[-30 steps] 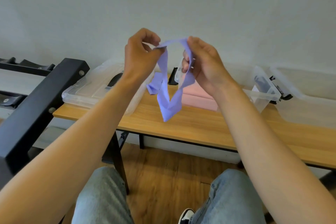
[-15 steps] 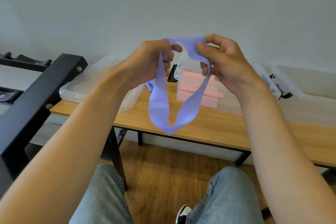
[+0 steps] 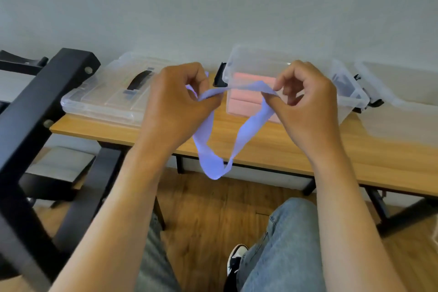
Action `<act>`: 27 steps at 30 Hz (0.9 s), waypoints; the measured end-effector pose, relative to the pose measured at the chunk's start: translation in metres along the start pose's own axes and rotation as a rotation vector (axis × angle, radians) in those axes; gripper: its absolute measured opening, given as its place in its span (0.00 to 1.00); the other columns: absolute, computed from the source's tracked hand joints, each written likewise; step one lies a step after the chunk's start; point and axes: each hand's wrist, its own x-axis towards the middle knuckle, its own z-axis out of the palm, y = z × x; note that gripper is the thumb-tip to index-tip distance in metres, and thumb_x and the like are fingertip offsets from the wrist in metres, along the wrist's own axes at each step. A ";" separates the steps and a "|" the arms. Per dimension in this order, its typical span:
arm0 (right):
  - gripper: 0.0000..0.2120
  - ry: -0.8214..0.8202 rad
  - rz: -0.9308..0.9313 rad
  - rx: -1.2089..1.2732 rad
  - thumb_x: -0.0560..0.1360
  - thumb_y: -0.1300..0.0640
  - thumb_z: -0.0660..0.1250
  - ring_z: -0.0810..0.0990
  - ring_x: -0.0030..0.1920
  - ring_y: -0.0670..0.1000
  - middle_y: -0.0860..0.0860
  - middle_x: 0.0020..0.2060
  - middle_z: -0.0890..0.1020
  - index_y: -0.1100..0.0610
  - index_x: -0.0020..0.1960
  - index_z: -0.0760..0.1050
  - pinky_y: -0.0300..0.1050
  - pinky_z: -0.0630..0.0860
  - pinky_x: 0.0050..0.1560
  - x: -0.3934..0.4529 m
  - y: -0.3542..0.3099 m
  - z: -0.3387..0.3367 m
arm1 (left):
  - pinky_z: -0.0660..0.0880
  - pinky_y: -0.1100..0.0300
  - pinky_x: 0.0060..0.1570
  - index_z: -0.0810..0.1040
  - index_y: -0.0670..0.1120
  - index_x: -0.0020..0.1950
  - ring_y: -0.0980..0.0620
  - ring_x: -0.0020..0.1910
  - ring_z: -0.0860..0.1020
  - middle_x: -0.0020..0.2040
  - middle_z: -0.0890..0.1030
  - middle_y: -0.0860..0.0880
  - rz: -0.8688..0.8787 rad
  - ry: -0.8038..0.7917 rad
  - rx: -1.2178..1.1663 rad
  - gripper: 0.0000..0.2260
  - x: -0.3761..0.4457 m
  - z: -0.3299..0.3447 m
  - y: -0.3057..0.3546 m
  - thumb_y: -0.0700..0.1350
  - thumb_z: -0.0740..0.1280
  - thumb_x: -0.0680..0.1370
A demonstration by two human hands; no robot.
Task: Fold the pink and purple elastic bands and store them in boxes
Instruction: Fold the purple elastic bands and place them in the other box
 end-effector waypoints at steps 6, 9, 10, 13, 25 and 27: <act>0.13 0.015 0.262 0.193 0.74 0.55 0.73 0.65 0.23 0.49 0.48 0.21 0.69 0.54 0.39 0.68 0.43 0.65 0.29 -0.026 -0.011 0.013 | 0.54 0.58 0.30 0.58 0.46 0.31 0.48 0.31 0.56 0.26 0.58 0.49 -0.009 0.286 0.316 0.15 -0.033 0.011 0.009 0.40 0.65 0.67; 0.15 -0.011 0.440 0.342 0.78 0.63 0.69 0.76 0.21 0.53 0.51 0.21 0.76 0.56 0.39 0.65 0.47 0.75 0.29 -0.036 -0.013 0.021 | 0.53 0.55 0.29 0.61 0.46 0.33 0.47 0.32 0.59 0.29 0.61 0.50 -0.092 0.324 0.366 0.09 -0.042 0.010 0.004 0.35 0.59 0.63; 0.14 -0.021 0.501 0.409 0.79 0.65 0.68 0.80 0.23 0.55 0.54 0.23 0.79 0.59 0.40 0.65 0.49 0.78 0.29 -0.040 -0.015 0.023 | 0.58 0.52 0.30 0.63 0.45 0.35 0.47 0.33 0.62 0.32 0.65 0.51 -0.111 0.295 0.341 0.08 -0.046 0.012 0.001 0.33 0.59 0.65; 0.12 -0.083 0.643 0.532 0.81 0.63 0.66 0.87 0.32 0.57 0.58 0.32 0.86 0.68 0.41 0.69 0.46 0.80 0.31 -0.050 -0.019 0.031 | 0.68 0.58 0.34 0.66 0.46 0.48 0.52 0.38 0.71 0.42 0.73 0.48 -0.187 0.142 0.112 0.10 -0.056 0.018 0.001 0.31 0.58 0.75; 0.18 -0.140 0.776 0.771 0.81 0.49 0.69 0.84 0.48 0.58 0.64 0.49 0.85 0.65 0.54 0.83 0.51 0.77 0.50 -0.083 0.004 0.046 | 0.71 0.67 0.33 0.69 0.55 0.51 0.54 0.34 0.78 0.37 0.79 0.55 -0.526 -0.303 -0.311 0.19 -0.090 0.053 -0.008 0.54 0.77 0.71; 0.19 -0.149 0.770 0.836 0.80 0.50 0.70 0.80 0.49 0.61 0.69 0.50 0.81 0.68 0.55 0.81 0.57 0.75 0.54 -0.090 0.012 0.044 | 0.72 0.65 0.38 0.70 0.54 0.51 0.51 0.39 0.78 0.42 0.80 0.47 -0.549 -0.280 -0.419 0.18 -0.093 0.055 -0.012 0.57 0.76 0.70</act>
